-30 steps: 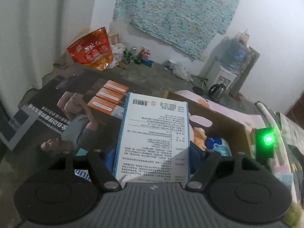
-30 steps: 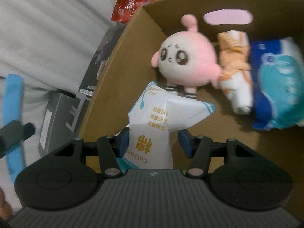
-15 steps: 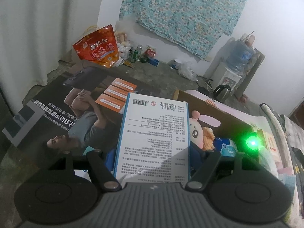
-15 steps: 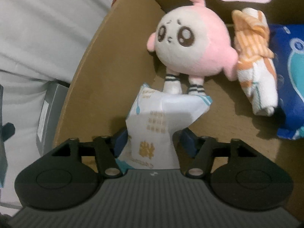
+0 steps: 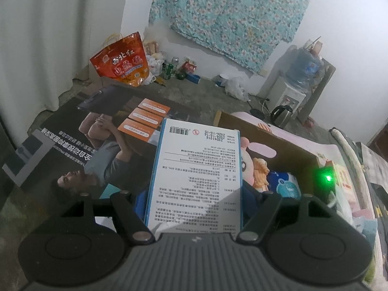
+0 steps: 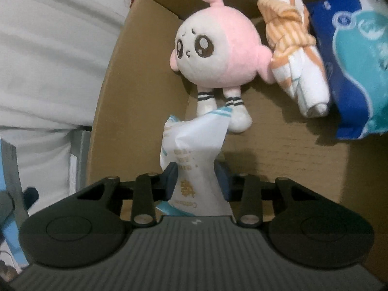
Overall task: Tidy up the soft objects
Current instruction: 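Lower the cotton pack into the box and open the right gripper while the left holds the box, then lower the white-blue box into the cardboard box and open the left gripper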
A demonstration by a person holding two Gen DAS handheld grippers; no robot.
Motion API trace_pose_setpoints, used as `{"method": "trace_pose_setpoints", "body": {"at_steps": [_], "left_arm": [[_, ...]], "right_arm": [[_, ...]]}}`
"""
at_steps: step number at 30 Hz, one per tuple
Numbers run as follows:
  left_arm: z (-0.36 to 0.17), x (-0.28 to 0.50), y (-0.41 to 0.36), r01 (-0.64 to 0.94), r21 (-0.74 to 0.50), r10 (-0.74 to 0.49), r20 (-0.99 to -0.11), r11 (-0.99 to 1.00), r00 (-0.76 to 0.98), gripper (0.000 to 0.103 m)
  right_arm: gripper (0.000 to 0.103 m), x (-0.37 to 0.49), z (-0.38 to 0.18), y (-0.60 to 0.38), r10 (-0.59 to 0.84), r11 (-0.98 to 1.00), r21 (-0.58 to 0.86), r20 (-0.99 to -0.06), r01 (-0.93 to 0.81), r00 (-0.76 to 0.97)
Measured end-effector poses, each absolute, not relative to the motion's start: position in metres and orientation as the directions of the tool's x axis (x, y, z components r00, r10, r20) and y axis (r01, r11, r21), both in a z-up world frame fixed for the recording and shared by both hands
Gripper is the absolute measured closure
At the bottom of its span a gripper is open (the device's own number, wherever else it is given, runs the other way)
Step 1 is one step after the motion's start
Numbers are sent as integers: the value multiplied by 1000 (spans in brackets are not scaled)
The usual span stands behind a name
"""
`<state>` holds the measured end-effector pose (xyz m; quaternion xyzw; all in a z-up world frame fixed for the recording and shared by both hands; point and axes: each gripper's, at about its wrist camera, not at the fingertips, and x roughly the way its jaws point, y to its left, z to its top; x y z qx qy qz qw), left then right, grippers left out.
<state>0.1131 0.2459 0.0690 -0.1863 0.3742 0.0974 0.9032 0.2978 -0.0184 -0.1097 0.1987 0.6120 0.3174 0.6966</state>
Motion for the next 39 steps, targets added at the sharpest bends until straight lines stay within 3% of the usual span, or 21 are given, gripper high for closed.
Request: {"method": "trace_pose_setpoints", "body": {"at_steps": [5,15,21,29,39], "left_arm": [[70,113,231,-284,-257,13,-720,924,694,29],[47,163,157,-133,-265,-135,-789,955,600,29],[0,209,115,-99,-290,-207,-848,952,487,29],[-49,238,111,-193,-319,-214,-880,928,425,29],[-46,235,118,-255,-285,-160,-893,924,420,18]], "right_arm": [[62,294,-83,-46,717,693,686,-687,-222,114],[48,242,26,-209,781,612,679,-439,-406,444],[47,195,14,-286,788,590,704,-393,-396,475],[46,170,-38,-358,742,594,765,-404,-247,534],[44,167,-70,-374,719,589,790,-416,-170,557]]}}
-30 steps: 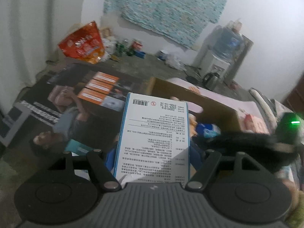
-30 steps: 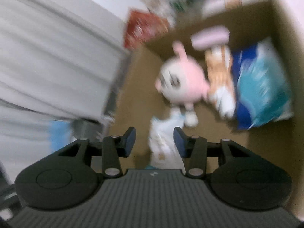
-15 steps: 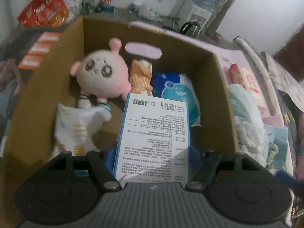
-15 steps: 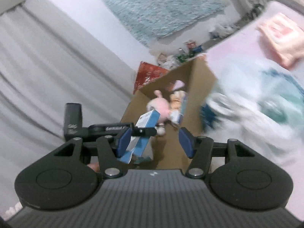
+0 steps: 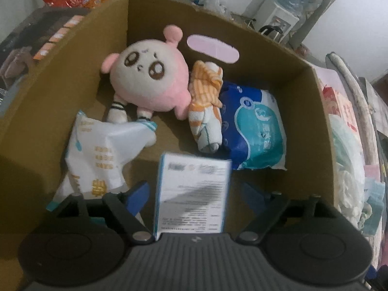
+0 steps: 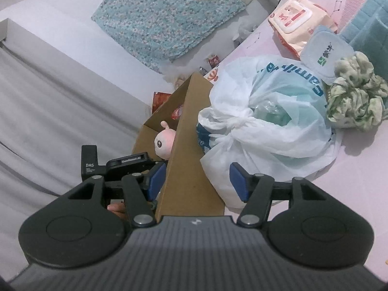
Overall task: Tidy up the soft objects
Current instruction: 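Lower the white-blue box into the cardboard box and open the left gripper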
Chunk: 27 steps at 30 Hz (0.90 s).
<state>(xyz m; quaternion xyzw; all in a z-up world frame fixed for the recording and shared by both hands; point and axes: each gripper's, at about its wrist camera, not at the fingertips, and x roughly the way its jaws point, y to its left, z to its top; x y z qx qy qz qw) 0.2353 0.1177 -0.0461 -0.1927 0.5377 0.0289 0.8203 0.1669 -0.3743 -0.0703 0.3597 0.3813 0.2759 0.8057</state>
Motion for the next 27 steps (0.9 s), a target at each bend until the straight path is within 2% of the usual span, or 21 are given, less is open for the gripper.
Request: {"method": "trace_pose_setpoints", "body": {"at_steps": [4,7,9,13,17,19,22,27], "left_arm": [[-29,222,117,-228,-315,-183,-869,921,460,21],[-20,216,108,-161,-388,-274,-837,907,474,31],[-22,214,101,-129,-444,-347,-823,887,450,37],[-38,216,84,-105,-483,-418,-832,869,365,39],[-64,223,76,-137,-449,-400,-873,883,278,42],[-66,226,76,-132,-443,-389,-870,887,304,45],[-62,232,80,-128,-361,-300,-890,924,343,44],[-60,239,95,-160,-357,-280,-886,920,369,44]], "right_arm": [[43,162,-64,-376,717,589,790,-414,-171,561],[43,159,-61,-380,718,584,796,-413,-161,561],[43,159,-64,-381,717,582,799,-417,-151,559],[42,160,-72,-380,717,579,805,-425,-131,553],[42,162,-79,-382,714,575,811,-433,-107,550],[42,163,-82,-384,712,573,814,-437,-96,549],[42,164,-86,-386,710,572,816,-440,-85,549],[41,166,-88,-388,709,567,820,-437,-80,553]]}}
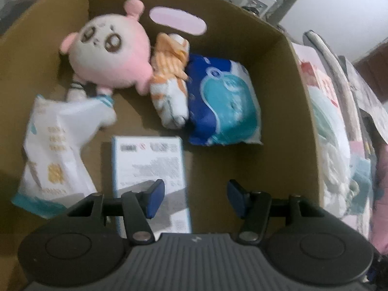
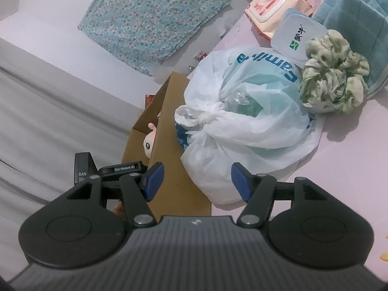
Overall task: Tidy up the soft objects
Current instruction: 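Lower the white-blue box into the cardboard box and open the left gripper, then withdraw both tools from the box back toward the bed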
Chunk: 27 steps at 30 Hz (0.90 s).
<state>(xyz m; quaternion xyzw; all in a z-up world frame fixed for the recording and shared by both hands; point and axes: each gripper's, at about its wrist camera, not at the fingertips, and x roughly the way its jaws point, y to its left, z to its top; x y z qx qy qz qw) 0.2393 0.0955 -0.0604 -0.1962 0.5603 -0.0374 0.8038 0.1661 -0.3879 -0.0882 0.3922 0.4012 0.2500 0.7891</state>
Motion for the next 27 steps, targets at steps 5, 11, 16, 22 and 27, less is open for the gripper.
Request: {"method": "trace_pose_setpoints", "body": {"at_steps": [5,11,16,22,27], "left_arm": [[-53,236,106,-182,-452,-363,-852,873,377,42],[-43,208,85,-153,-482,-433,-860,863,271,31],[-55,194,81,-208,-495,-465,-867,844,177,30],[-80,205,80,-271,-460,-433,-888,846,155,30],[-81,213,98,-331,-474,-420,-879,816,225,30]], "right_arm": [[41,167,-92,-387,710,566,822,-444,-68,547],[40,168,-95,-389,707,562,825,-444,-56,550],[39,170,-100,-387,712,557,829,-446,-49,542],[39,169,-102,-385,716,550,834,-445,-41,538],[38,166,-102,-395,703,555,831,-448,-31,553]]}}
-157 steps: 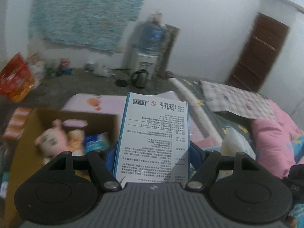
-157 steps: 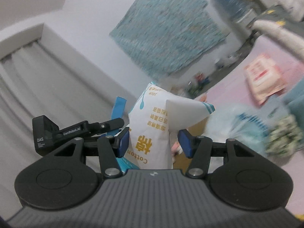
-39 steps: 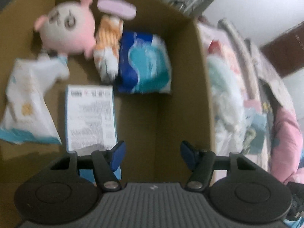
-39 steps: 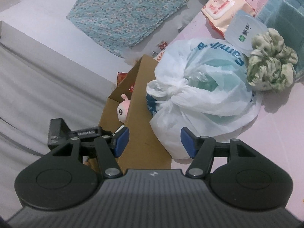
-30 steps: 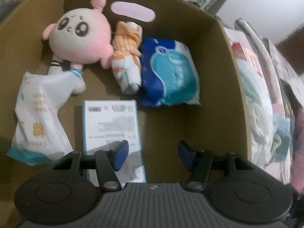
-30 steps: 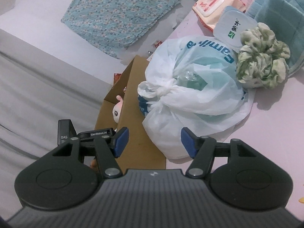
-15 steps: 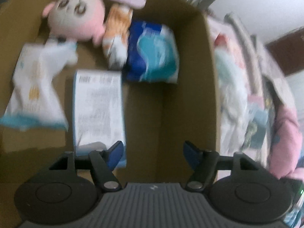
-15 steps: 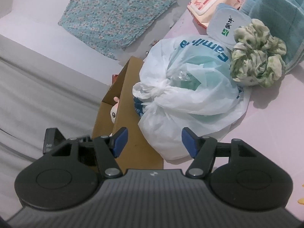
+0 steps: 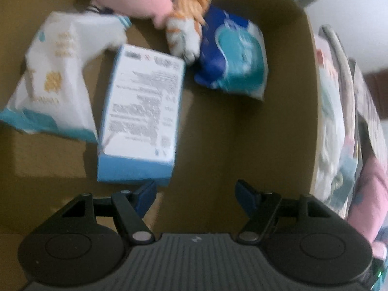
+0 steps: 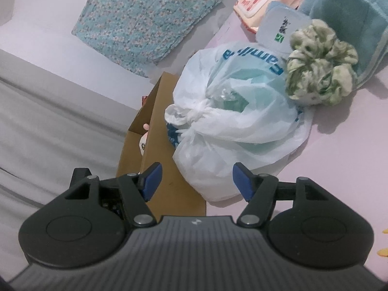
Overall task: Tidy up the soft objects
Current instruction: 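Withdraw both tools from the box back toward the bed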
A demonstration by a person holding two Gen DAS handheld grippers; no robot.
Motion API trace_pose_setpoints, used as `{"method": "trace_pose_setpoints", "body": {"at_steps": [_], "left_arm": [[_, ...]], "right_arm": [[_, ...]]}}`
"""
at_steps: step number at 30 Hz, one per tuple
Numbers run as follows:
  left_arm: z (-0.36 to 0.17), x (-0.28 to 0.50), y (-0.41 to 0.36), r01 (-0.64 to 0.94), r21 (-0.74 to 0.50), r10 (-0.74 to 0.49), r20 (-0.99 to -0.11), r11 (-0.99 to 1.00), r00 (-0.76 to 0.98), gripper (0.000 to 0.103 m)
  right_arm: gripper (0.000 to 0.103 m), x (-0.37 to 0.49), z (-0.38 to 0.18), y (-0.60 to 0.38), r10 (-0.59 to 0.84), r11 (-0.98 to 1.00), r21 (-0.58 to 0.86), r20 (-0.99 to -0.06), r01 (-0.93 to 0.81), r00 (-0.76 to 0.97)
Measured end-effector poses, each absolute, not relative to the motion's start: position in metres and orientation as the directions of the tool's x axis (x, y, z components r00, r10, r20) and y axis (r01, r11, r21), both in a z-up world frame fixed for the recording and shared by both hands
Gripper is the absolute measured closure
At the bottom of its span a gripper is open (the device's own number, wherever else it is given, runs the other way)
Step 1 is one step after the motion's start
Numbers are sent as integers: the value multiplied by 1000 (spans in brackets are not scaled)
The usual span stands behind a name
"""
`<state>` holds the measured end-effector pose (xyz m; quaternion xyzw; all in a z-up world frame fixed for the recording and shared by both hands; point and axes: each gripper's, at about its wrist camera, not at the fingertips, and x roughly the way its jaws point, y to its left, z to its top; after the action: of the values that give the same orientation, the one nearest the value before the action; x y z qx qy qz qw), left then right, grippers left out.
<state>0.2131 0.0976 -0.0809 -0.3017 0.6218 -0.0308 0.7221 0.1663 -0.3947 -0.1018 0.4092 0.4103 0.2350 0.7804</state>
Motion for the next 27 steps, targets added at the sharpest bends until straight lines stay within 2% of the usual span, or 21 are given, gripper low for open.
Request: {"method": "trace_pose_setpoints", "body": {"at_steps": [11,19,27], "left_arm": [[-51,202,113,-322,-550,-470,-832,771,296,26],[17,159,98,-174,-525,-395,-785,833,476,17],[62,96,59,31,-473,-379,-665,881,644,7]], "right_arm": [[37,166,-112,-399,700,543,840,-449,-6,556],[29,150,-107,-405,675,565,825,-447,-22,587],[20,114,-91,-414,614,630,773,-440,-70,656]]}}
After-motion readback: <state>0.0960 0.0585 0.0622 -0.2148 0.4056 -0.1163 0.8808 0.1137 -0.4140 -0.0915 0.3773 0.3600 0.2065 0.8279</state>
